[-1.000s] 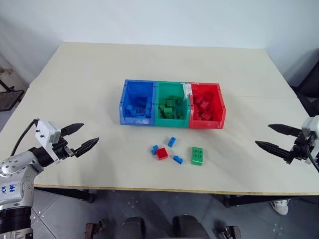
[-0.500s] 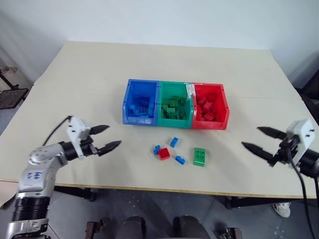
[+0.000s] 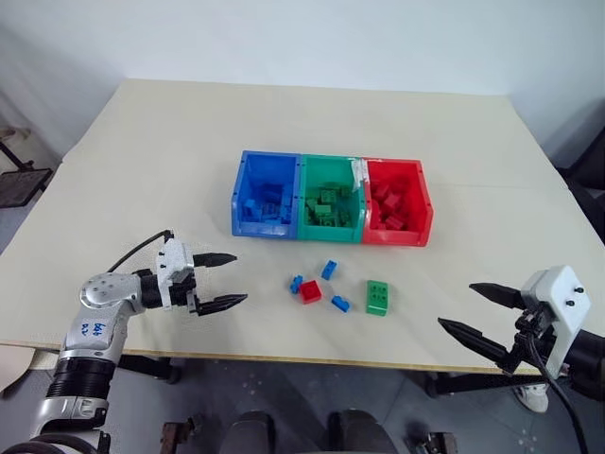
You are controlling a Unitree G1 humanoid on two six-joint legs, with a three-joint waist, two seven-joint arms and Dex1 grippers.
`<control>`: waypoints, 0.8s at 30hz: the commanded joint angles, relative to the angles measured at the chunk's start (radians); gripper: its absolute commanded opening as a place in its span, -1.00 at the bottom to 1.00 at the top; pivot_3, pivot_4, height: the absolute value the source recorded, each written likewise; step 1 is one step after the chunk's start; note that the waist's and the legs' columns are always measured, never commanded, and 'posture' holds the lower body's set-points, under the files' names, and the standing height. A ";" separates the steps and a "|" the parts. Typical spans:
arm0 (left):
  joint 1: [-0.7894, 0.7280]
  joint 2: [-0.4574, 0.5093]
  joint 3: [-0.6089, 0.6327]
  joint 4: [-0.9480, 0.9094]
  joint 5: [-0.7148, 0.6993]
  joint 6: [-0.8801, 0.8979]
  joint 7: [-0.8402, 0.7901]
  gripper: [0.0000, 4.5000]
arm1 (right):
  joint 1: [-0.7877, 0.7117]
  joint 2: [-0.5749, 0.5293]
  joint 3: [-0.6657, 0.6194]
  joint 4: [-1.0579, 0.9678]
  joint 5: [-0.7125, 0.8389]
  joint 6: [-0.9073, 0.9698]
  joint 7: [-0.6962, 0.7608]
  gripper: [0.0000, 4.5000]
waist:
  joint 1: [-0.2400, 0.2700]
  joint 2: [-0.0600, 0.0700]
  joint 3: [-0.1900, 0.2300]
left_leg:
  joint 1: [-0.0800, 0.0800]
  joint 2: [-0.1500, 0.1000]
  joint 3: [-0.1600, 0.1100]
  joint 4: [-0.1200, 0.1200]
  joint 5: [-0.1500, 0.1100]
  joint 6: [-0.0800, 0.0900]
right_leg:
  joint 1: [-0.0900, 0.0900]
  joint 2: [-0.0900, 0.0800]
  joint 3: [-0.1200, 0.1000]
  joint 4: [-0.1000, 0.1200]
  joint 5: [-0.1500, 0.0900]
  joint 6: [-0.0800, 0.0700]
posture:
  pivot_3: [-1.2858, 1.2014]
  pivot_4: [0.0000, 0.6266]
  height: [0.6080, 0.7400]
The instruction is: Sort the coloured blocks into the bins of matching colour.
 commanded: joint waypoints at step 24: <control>0.197 0.048 0.165 -0.330 -0.153 0.082 0.001 0.98 | -0.428 0.226 0.411 -0.004 -0.032 0.442 -0.473 1.00 | -0.023 0.000 0.000 | -0.002 0.000 -0.004 -0.001 -0.001 0.001 | -0.003 -0.001 0.000 0.003 0.000 -0.001 | 0.03 -0.52 1.00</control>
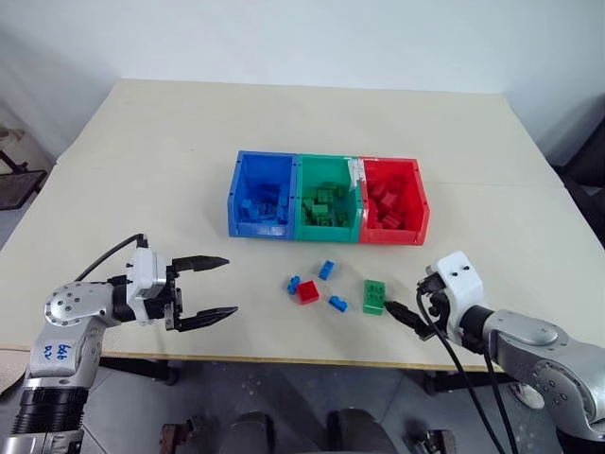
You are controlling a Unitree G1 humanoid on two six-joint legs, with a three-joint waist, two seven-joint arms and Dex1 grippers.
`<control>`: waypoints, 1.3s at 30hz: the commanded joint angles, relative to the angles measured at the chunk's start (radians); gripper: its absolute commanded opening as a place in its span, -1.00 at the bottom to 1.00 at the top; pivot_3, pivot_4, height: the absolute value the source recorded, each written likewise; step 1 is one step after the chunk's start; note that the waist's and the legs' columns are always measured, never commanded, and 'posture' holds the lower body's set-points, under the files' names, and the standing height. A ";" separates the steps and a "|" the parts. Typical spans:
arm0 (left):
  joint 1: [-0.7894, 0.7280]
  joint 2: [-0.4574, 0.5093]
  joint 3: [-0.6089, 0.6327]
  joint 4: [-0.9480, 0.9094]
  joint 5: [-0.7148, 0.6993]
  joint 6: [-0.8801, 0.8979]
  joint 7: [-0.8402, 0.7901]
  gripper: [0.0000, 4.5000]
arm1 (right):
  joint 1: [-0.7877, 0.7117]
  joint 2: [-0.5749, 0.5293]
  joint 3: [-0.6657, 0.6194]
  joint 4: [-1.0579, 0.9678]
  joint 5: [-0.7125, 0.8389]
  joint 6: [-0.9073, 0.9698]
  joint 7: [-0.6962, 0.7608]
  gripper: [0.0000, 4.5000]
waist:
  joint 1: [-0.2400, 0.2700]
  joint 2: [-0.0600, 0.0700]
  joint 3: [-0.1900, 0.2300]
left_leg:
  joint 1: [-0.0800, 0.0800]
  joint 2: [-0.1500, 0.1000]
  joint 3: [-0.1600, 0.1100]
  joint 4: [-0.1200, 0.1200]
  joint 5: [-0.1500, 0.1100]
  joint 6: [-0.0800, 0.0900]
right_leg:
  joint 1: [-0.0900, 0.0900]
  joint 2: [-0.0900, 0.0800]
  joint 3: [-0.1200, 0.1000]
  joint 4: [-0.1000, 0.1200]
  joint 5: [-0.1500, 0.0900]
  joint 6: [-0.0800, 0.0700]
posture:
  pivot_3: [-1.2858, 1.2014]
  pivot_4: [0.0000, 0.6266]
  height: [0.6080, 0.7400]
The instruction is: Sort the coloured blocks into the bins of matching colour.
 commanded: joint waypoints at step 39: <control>0.089 0.020 0.089 -0.145 -0.051 0.042 0.079 1.00 | -0.216 0.294 0.177 0.206 -0.234 0.036 -0.183 0.71 | -0.016 -0.002 -0.001 | -0.001 0.000 0.002 -0.004 0.000 0.000 | -0.007 0.000 0.000 0.005 0.000 -0.002 | 0.03 -0.52 1.00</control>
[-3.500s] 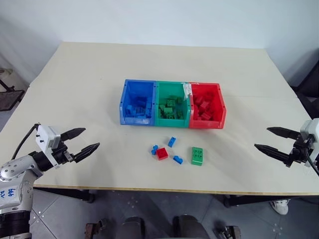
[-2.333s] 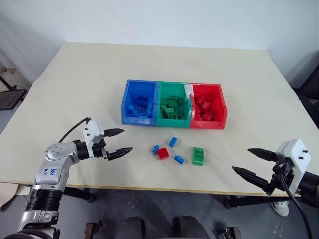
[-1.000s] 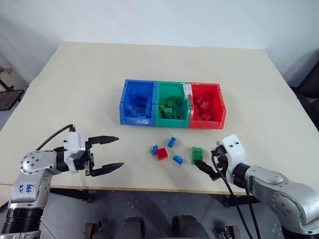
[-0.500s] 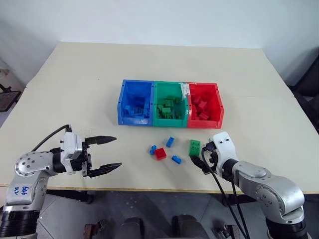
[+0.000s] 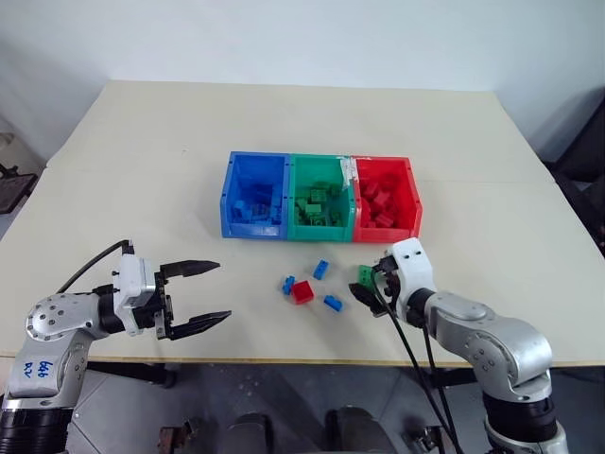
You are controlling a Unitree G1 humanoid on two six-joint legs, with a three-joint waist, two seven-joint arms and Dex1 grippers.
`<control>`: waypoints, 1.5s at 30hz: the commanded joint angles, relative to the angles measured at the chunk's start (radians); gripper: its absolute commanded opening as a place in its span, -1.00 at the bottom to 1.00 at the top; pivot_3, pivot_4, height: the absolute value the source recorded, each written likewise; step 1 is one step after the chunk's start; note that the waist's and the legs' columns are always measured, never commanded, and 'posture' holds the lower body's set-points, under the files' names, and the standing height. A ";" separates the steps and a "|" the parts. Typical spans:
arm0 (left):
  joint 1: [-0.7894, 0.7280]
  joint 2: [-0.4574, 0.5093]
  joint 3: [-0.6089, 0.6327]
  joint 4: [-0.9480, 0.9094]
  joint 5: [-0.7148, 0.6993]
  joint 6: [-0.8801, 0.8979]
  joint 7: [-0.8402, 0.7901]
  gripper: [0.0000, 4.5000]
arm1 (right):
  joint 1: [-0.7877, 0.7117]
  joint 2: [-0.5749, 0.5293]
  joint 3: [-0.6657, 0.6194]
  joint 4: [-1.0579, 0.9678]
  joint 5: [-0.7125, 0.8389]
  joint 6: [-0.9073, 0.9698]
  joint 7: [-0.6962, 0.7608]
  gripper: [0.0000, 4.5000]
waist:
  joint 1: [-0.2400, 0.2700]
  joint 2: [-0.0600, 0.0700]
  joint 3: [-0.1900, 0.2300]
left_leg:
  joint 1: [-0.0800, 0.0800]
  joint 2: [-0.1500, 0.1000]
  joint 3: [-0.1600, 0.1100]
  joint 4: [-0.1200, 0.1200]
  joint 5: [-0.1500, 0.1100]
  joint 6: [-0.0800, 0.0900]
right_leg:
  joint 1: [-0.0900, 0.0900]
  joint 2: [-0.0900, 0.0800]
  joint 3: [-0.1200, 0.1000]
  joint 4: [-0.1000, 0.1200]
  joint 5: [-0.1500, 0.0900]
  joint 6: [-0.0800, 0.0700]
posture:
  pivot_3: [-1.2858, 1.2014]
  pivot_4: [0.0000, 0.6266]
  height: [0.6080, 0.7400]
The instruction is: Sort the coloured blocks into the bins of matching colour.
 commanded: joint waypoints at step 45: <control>-0.025 0.003 0.078 0.048 -0.004 -0.078 0.072 1.00 | -0.770 -0.016 0.160 0.833 -0.225 -0.570 0.484 0.99 | -0.015 0.002 0.001 | -0.002 0.000 0.002 0.001 0.002 -0.001 | -0.005 -0.002 -0.007 0.004 0.008 -0.003 | 0.03 -0.52 1.00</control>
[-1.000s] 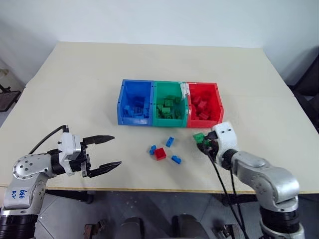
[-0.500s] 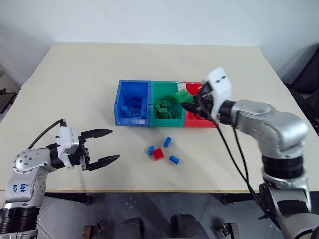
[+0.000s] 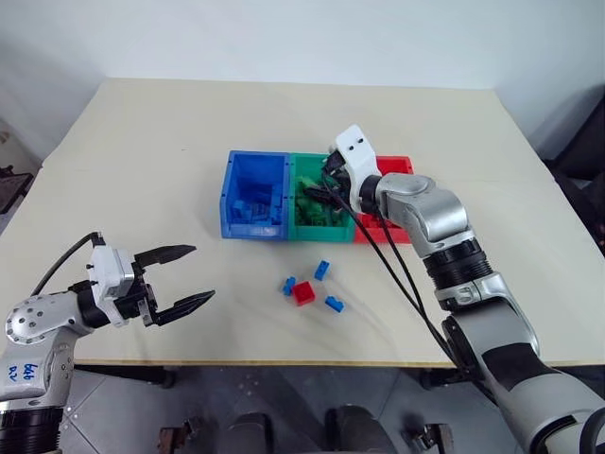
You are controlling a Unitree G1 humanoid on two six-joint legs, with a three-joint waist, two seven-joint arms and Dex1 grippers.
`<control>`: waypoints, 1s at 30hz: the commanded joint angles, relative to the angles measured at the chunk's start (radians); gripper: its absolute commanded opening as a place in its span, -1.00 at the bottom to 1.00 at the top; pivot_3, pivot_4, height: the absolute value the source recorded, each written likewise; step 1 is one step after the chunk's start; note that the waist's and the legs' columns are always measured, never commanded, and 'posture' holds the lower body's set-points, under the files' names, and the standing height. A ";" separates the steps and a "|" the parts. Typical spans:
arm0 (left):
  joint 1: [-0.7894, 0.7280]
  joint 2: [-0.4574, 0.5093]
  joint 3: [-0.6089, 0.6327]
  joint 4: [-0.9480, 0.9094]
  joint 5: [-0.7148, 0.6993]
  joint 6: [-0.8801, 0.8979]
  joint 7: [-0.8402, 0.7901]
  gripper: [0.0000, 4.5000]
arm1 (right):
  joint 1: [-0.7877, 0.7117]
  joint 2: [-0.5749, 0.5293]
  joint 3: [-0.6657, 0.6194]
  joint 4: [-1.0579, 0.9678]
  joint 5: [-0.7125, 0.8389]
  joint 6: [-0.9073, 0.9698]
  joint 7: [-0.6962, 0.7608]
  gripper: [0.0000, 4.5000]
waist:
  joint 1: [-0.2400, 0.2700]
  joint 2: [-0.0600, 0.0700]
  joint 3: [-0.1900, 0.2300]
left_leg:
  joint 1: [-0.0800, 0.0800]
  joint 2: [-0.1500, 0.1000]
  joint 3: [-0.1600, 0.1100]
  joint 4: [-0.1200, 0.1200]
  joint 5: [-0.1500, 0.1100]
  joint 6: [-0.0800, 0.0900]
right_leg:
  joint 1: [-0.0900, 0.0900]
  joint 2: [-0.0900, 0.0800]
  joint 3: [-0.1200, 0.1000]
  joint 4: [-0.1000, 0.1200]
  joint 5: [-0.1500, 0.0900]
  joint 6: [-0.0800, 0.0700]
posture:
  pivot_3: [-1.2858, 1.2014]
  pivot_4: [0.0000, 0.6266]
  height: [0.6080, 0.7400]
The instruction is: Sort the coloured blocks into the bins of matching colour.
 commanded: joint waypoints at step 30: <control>-0.175 0.011 -0.075 0.249 0.019 -0.064 -0.158 1.00 | 1.087 -0.660 -0.598 -0.741 0.360 -0.162 0.766 0.99 | 0.031 0.006 0.005 | 0.004 0.002 0.001 0.006 -0.001 0.003 | 0.020 -0.014 -0.041 -0.024 0.000 0.000 | 0.03 -0.52 1.00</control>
